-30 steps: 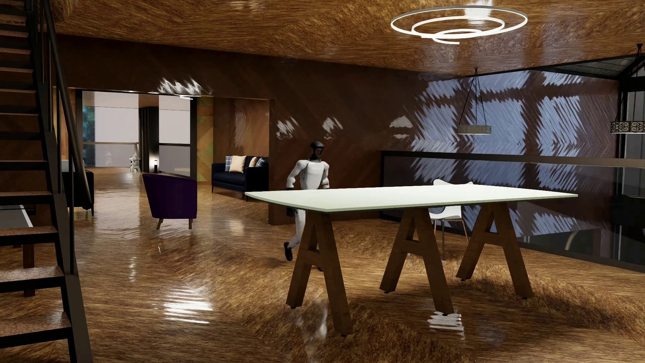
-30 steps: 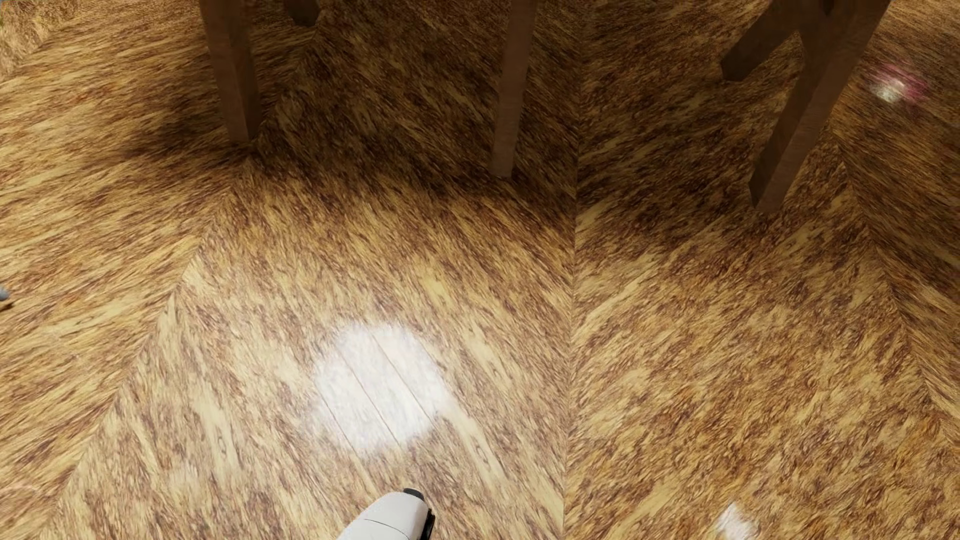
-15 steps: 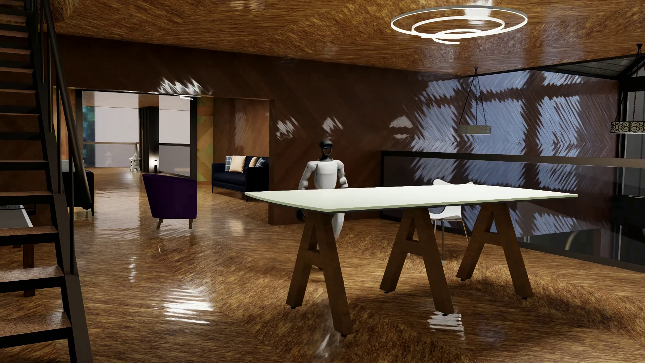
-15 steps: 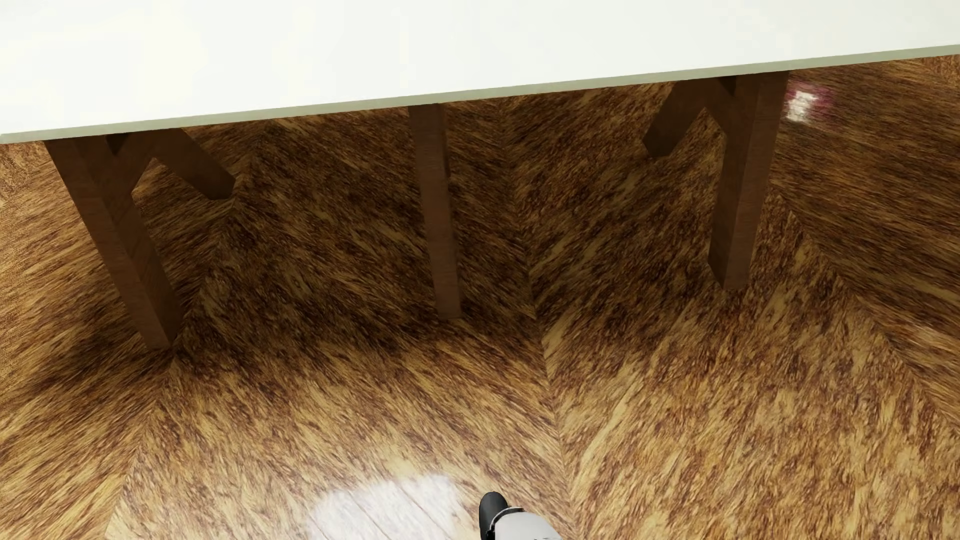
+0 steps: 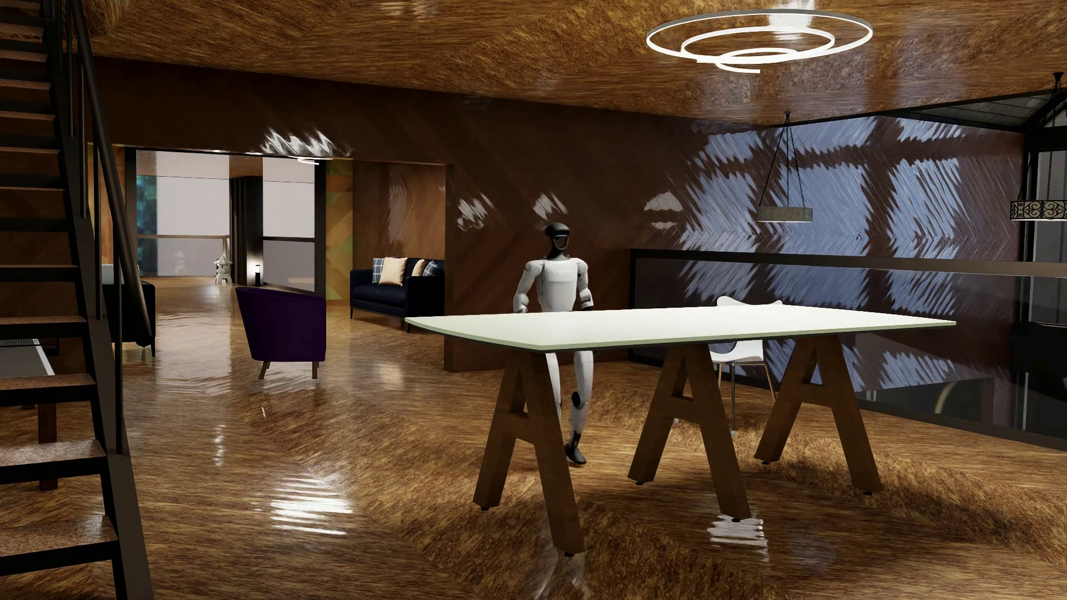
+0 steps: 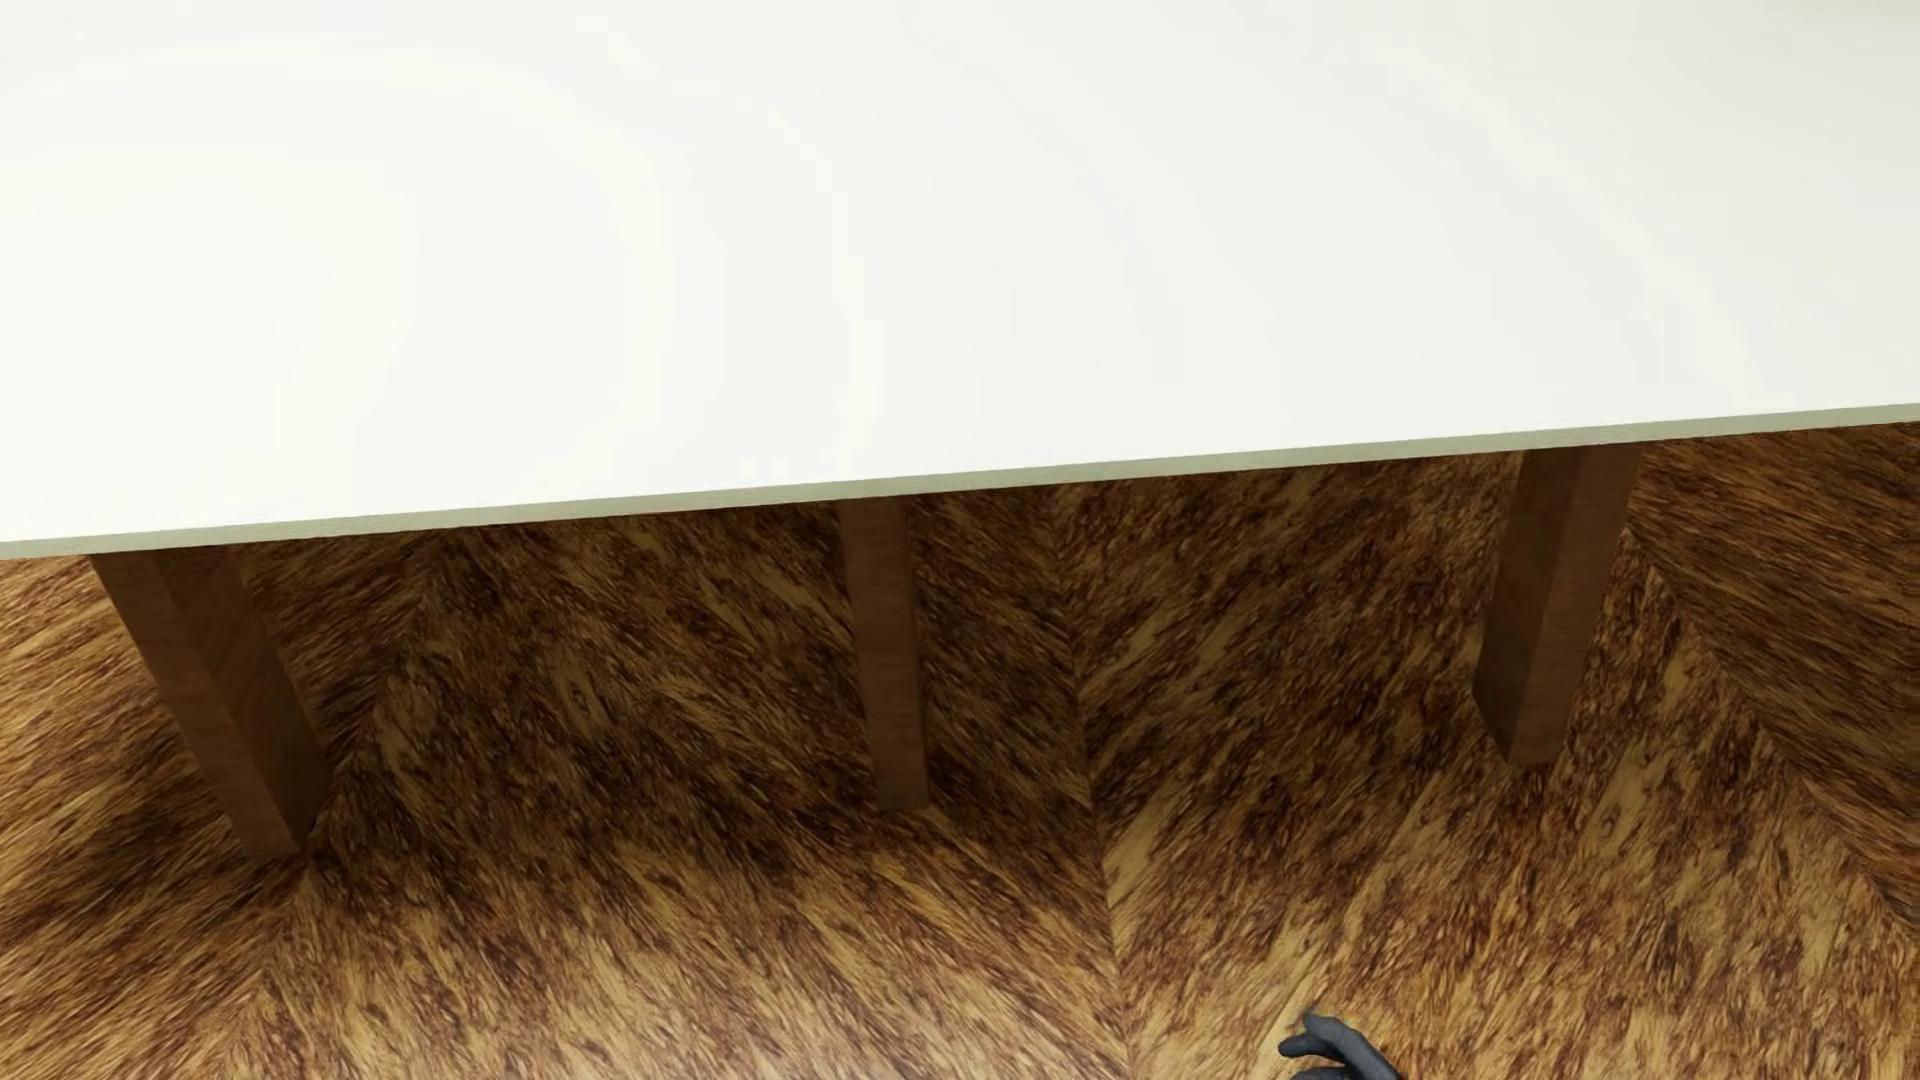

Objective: Move towards the table

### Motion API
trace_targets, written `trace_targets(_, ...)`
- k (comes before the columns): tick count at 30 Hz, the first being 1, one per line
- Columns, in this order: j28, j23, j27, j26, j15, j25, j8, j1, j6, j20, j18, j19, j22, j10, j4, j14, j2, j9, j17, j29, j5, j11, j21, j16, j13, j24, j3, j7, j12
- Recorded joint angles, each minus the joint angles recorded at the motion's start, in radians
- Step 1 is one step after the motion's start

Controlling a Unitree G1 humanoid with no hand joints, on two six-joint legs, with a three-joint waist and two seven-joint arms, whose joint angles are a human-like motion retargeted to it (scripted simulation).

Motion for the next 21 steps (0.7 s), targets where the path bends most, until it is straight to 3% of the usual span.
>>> trace_targets(3,0.0,0.136,0.0,0.0,-0.048,0.0,0.0,0.003,0.01,0.003,0.0,0.0,-0.019,-0.022,0.007,0.17,0.066,0.001,0.014,0.0,-0.005,-0.027,0.034,-0.01,0.044,0.0,-0.012,0.0,0.012)
trace_targets(4,0.0,0.177,0.0,0.0,-0.067,0.0,0.0,0.017,0.019,0.008,0.0,0.0,-0.017,-0.022,0.012,0.18,0.09,-0.001,0.019,0.0,-0.005,-0.038,0.046,-0.018,0.077,0.0,-0.021,0.0,0.02)
trace_targets(9,0.0,0.433,0.0,0.0,-0.137,0.0,0.0,0.117,0.036,0.006,0.0,0.0,0.011,-0.099,-0.001,0.123,0.171,-0.037,0.072,0.0,-0.028,-0.063,0.111,-0.035,0.223,0.0,-0.06,0.0,0.055)
trace_targets(11,0.0,0.507,0.0,0.0,-0.139,0.0,0.0,0.14,0.038,0.002,0.0,0.0,0.031,-0.24,-0.001,-0.016,0.168,-0.05,0.087,0.0,-0.033,-0.091,0.148,-0.037,0.248,0.0,-0.068,0.0,0.052)
trace_targets(15,0.0,0.469,0.0,0.0,-0.142,0.0,0.0,0.137,0.042,0.003,0.0,0.0,0.039,-0.258,-0.005,-0.02,0.145,-0.048,0.081,0.0,-0.036,-0.079,0.169,-0.039,0.257,0.0,-0.067,0.0,0.047)
trace_targets(21,0.0,0.28,0.0,0.0,-0.147,0.0,0.0,0.144,0.038,-0.018,0.0,0.0,0.037,-0.273,-0.008,-0.023,0.134,-0.051,0.058,0.0,-0.041,-0.072,0.082,-0.036,0.147,0.0,-0.027,0.0,0.025)
